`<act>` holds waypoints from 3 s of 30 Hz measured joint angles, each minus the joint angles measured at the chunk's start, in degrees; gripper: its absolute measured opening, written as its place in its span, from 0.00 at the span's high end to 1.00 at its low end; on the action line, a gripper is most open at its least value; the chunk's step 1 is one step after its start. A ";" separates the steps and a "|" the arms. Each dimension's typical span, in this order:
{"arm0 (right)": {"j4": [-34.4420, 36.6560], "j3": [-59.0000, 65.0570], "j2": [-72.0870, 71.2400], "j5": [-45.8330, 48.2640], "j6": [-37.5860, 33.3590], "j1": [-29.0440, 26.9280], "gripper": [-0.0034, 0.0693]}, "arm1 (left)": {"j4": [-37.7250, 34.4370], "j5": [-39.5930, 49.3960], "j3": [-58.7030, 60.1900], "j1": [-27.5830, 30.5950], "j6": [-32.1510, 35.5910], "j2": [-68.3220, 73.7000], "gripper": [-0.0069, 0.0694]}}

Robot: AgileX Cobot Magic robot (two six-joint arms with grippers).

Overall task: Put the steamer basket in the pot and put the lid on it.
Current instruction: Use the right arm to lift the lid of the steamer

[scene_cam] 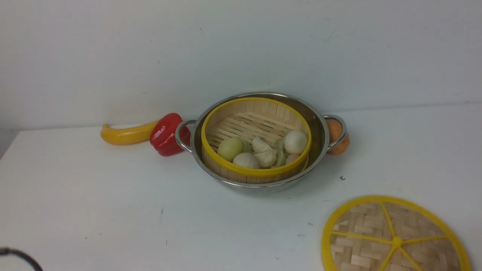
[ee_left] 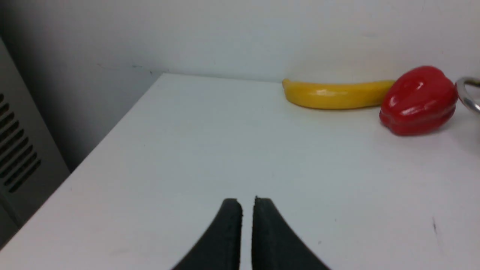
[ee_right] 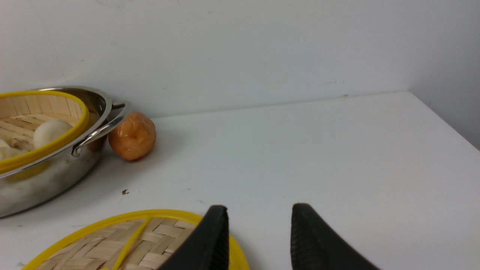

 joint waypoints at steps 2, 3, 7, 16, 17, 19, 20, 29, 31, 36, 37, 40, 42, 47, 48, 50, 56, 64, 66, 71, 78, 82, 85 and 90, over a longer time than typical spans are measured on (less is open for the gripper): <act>0.00 0.00 0.00 0.00 0.00 0.00 0.61 | 1.49 2.17 2.46 0.00 1.01 -4.08 0.84; 0.00 0.00 0.00 0.00 0.00 0.00 0.61 | 2.19 3.33 2.76 0.00 1.53 -5.39 0.84; 0.00 0.00 0.00 0.00 0.00 0.00 0.61 | 5.55 9.40 3.46 0.00 3.24 -12.69 0.84; 0.00 0.00 0.00 0.00 0.06 0.00 0.61 | 6.36 22.04 3.46 -0.54 3.24 -21.75 0.81; 0.00 0.00 0.00 0.00 0.06 0.00 0.61 | 6.36 22.04 3.46 -0.67 3.24 -21.75 0.81; 0.00 0.00 0.00 0.00 0.12 0.00 0.61 | 6.36 22.04 3.46 -1.20 3.24 -21.75 0.80; 0.00 0.00 0.00 -0.04 0.12 0.00 0.61 | 6.36 22.04 3.46 -1.19 3.24 -21.75 0.80; 0.00 0.00 0.00 -0.04 0.12 0.00 0.61 | 6.40 21.99 3.46 -1.19 3.24 -21.75 0.79; 0.00 0.00 0.00 -0.04 0.12 0.00 0.61 | 6.40 21.99 3.46 -1.19 3.24 -21.75 0.78; 0.00 0.00 0.00 -0.04 0.12 0.00 0.61 | 6.40 21.99 3.46 -1.19 3.24 -21.75 0.77; 0.00 0.00 0.00 -0.04 0.12 0.00 0.61 | 6.40 21.99 3.46 -1.19 3.24 -21.75 0.77; 0.00 0.00 0.00 -0.04 0.12 0.00 0.61 | 6.40 21.99 3.46 -1.19 3.24 -21.75 0.77; 0.00 0.00 0.00 -0.04 0.12 0.00 0.61 | 6.40 21.99 3.46 -1.19 3.24 -21.75 0.77; 0.00 0.00 0.00 -0.04 0.12 0.00 0.61 | 6.40 21.99 3.46 -1.19 3.24 -21.75 0.77; 0.00 0.00 0.00 -0.04 0.12 0.00 0.61 | 6.40 21.99 3.46 -1.19 3.24 -21.75 0.77; 0.00 0.00 0.00 -0.04 0.12 0.00 0.61 | 6.40 21.99 3.46 -1.19 3.24 -21.75 0.77; -0.90 0.00 0.00 -1.28 -0.02 0.00 0.61 | 6.40 21.99 3.46 -1.19 3.24 -21.75 0.77; 5.94 -13.96 1.77 -5.73 0.20 0.00 0.61 | 6.40 21.99 3.46 -1.19 3.24 -21.75 0.77; 9.71 -19.53 4.77 -3.58 -0.15 0.00 0.61 | 6.40 21.99 3.46 -1.19 3.24 -21.75 0.77; 20.58 -30.62 12.88 15.28 -8.31 0.00 0.61 | 6.40 21.99 3.46 -1.19 3.24 -21.75 0.77; 33.95 -37.01 26.50 34.48 -18.62 0.00 0.61 | 6.40 21.99 3.46 -1.19 3.24 -21.75 0.77; 39.73 -37.06 33.41 35.58 -18.94 0.00 0.61 | 6.40 21.99 3.46 -1.19 3.24 -21.75 0.77; 43.56 -37.46 38.43 36.99 -21.51 0.00 0.61 | 6.40 21.99 3.46 -1.19 3.24 -21.75 0.77; 43.97 -42.05 49.07 43.03 -33.76 0.00 0.61 | 6.40 21.99 3.46 -1.19 3.24 -21.75 0.76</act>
